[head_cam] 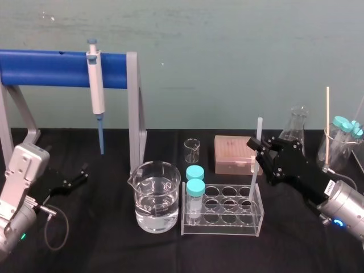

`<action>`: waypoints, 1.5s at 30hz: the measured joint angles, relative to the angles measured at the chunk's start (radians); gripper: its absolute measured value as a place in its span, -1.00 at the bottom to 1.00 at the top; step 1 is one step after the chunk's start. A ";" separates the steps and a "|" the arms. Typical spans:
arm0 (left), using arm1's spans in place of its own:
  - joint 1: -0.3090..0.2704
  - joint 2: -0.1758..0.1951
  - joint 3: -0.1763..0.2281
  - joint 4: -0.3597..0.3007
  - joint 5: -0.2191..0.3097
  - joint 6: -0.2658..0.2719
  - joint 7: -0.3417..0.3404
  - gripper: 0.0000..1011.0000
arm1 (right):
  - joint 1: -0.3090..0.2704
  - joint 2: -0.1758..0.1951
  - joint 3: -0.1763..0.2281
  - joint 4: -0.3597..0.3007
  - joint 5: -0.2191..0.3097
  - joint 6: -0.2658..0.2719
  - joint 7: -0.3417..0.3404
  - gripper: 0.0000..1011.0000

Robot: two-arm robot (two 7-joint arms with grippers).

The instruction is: Pick up the stirring rod with one hand, then place it down.

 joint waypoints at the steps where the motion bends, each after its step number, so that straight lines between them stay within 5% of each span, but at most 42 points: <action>1: 0.000 0.000 0.000 0.000 0.000 0.000 0.000 0.98 | 0.001 -0.004 0.000 0.007 0.000 -0.002 0.001 -0.87; 45: 0.000 0.000 0.000 0.000 0.000 0.000 0.000 0.98 | 0.002 -0.078 -0.004 0.167 -0.050 -0.079 0.022 -0.87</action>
